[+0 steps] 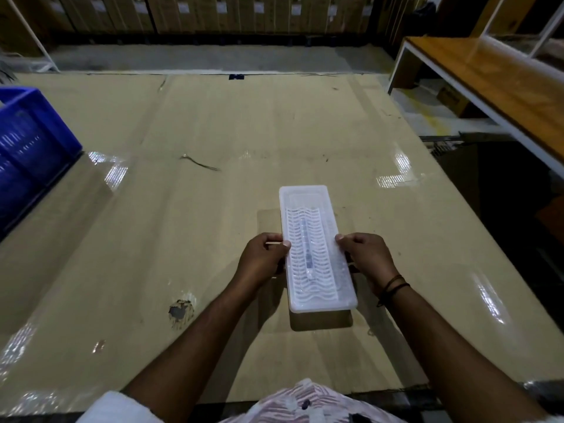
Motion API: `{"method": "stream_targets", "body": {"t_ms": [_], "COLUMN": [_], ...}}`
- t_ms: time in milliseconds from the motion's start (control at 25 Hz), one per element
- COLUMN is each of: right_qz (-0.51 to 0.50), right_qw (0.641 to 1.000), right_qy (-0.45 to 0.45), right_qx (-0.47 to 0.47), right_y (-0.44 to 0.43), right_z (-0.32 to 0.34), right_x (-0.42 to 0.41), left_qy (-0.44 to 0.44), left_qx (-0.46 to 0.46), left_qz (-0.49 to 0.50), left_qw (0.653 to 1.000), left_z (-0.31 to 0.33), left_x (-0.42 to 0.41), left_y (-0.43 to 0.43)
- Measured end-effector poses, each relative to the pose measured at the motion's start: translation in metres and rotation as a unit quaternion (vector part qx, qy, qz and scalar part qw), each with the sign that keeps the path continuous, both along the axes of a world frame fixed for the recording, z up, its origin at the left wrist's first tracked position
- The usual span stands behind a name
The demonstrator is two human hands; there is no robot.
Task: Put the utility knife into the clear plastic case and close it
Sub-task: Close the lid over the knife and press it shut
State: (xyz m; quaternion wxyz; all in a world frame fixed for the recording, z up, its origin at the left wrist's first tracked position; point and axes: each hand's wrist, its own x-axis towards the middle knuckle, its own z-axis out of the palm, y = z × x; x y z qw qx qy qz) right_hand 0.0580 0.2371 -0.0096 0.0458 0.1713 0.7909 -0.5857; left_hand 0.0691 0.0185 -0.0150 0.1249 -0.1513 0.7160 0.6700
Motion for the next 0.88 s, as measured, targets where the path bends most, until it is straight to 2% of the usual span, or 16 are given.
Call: {"method": "stream_targets", "body": {"t_ms": [240, 440, 880], "right_qz": [-0.013, -0.04, -0.047], "right_qw": [1.0, 0.998, 0.994], "right_qy": [-0.016, 0.002, 0.012], "right_qx": [-0.004, 0.043, 0.101], "right_y": [-0.001, -0.014, -0.033], "right_z": [0.004, 0.008, 0.003], "right_x": [-0.009, -0.058, -0.141], "left_qy": [-0.025, -0.017, 0.012], "left_qx": [0.025, 0.046, -0.015], "left_qz": [-0.008, 0.044, 0.052], "left_qw": [0.999, 0.998, 0.998], "left_z": [-0.003, 0.005, 0.001], "left_x": [-0.013, -0.064, -0.129], "left_y": [-0.003, 0.001, 0.002]}}
